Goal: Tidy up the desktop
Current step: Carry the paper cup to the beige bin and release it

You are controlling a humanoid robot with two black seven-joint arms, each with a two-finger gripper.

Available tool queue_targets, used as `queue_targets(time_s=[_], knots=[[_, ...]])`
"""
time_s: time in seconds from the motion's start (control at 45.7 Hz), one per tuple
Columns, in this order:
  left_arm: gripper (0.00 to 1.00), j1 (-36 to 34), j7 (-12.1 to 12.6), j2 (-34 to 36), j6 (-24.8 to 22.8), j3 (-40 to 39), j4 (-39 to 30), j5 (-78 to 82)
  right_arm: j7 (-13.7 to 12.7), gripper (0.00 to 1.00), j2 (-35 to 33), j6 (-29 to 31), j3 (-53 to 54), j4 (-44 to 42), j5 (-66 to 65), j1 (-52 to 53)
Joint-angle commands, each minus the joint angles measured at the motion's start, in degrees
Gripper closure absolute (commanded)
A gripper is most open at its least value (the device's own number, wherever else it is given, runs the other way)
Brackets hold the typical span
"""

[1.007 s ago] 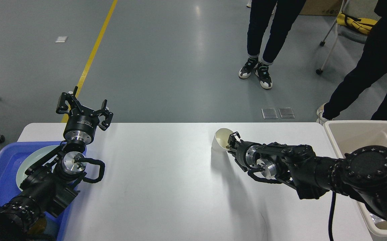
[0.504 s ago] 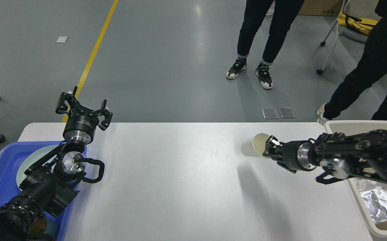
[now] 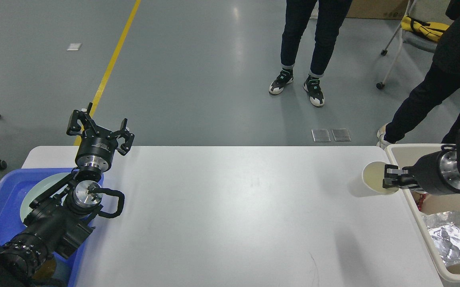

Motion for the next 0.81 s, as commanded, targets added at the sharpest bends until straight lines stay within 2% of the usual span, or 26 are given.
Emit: queue_targets(time_s=[0.0, 0.109, 0.219, 0.307, 0.372, 0.438, 0.525, 0.635, 0.657, 0.679, 0.701, 0.723, 0.744, 0.788], knots=[[0.02, 0.0, -0.05, -0.01, 0.0, 0.0, 0.09, 0.01, 0.06, 1.0, -4.16, -3.12, 2.56, -15.58, 0.22, -10.81], [0.02, 0.0, -0.05, -0.01, 0.0, 0.0, 0.0, 0.01, 0.5, 1.0, -3.64, -6.9, 10.72, -36.67, 2.58, -26.88], [0.02, 0.0, -0.05, -0.01, 0.0, 0.0, 0.0, 0.01, 1.91, 1.0, -0.31, -7.52, 23.82, -57.5, 8.29, -44.9], [0.02, 0.0, -0.05, -0.01, 0.0, 0.0, 0.0, 0.01, 1.91, 1.0, 6.27, -7.52, 32.26, -75.69, 12.07, -57.57], [0.02, 0.0, -0.05, -0.01, 0.0, 0.0, 0.0, 0.01, 1.91, 1.0, 15.14, -7.96, 37.71, -88.53, 16.55, -65.13], [0.02, 0.0, -0.05, -0.01, 0.0, 0.0, 0.0, 0.01, 1.65, 1.0, 19.29, -10.32, 39.31, -92.34, 20.95, -68.83], [0.02, 0.0, -0.05, -0.01, 0.0, 0.0, 0.0, 0.01, 1.29, 1.0, 20.26, -15.51, 39.31, -92.26, 23.77, -70.34], [0.02, 0.0, -0.05, -0.01, 0.0, 0.0, 0.0, 0.01, 1.29, 1.0, 20.61, -17.71, 40.1, -92.26, 24.21, -70.43], [0.02, 0.0, -0.05, -0.01, 0.0, 0.0, 0.0, 0.01, 1.29, 0.97, 20.88, -17.71, 40.1, -92.17, 24.21, -70.43], [0.02, 0.0, -0.05, -0.01, 0.0, 0.0, 0.0, 0.01, 1.38, 0.71, 21.05, -17.28, 40.1, -92.17, 24.21, -70.43], [0.02, 0.0, -0.05, -0.01, 0.0, 0.0, 0.0, 0.01, 1.38, 0.2, 21.23, -17.27, 40.1, -92.09, 24.21, -70.43], [0.02, 0.0, -0.05, -0.01, 0.0, 0.0, 0.0, 0.01, 1.38, 0.0, 21.23, -17.19, 40.1, -92.08, 24.21, -70.43], [0.02, 0.0, -0.05, -0.01, 0.0, 0.0, 0.0, 0.01, 1.56, 0.04, 21.32, -17.27, 40.1, -92.08, 24.21, -70.43], [0.02, -0.09, -0.05, -0.01, 0.0, 0.0, 0.0, 0.01, 1.47, 0.0, 21.58, -17.27, 40.1, -92.08, 24.21, -70.43]])
